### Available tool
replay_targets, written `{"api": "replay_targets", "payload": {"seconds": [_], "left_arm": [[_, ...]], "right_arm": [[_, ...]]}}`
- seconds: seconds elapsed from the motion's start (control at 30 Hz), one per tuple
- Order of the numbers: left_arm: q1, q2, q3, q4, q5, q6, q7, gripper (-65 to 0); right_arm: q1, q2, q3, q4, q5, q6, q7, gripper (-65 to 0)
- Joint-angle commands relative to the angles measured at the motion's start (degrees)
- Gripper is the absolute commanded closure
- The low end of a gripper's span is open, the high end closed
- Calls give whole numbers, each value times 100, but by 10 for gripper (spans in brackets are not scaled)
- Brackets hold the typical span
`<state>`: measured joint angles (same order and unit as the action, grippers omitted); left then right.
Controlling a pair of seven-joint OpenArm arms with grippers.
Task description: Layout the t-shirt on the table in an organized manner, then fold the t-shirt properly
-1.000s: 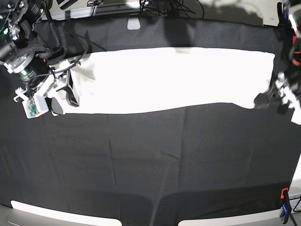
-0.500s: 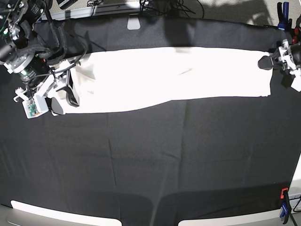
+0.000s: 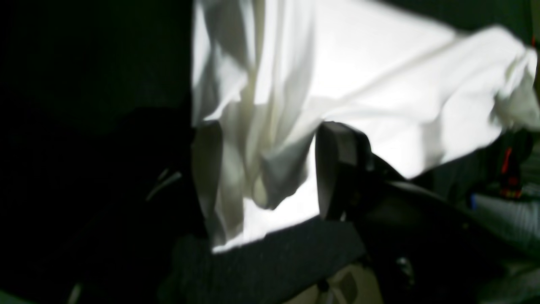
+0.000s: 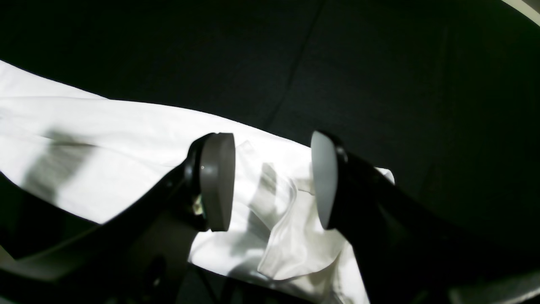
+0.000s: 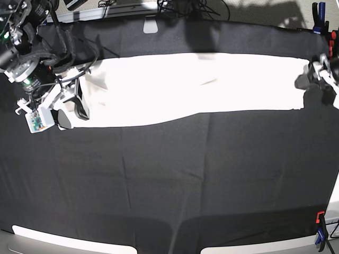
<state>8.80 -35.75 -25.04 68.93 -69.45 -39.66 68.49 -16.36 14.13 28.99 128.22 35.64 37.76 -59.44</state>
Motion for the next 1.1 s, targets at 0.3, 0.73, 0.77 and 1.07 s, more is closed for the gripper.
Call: {"api": "replay_targets", "payload": {"seconds": [0.3, 0.73, 0.77, 1.07], "left_arm": [[-138, -455, -85, 98, 52, -34, 59, -327], [-168, -2, -79, 96, 1141, 42, -308, -443], [-168, 48, -79, 96, 933, -9, -162, -443], [-164, 389, -76, 92, 551, -34, 114, -443]], "right_arm": [[33, 66, 31, 92, 81, 20, 157, -286], [33, 63, 31, 92, 83, 17, 157, -286], [33, 63, 31, 92, 83, 17, 155, -286], [33, 63, 31, 92, 81, 17, 140, -286]]}}
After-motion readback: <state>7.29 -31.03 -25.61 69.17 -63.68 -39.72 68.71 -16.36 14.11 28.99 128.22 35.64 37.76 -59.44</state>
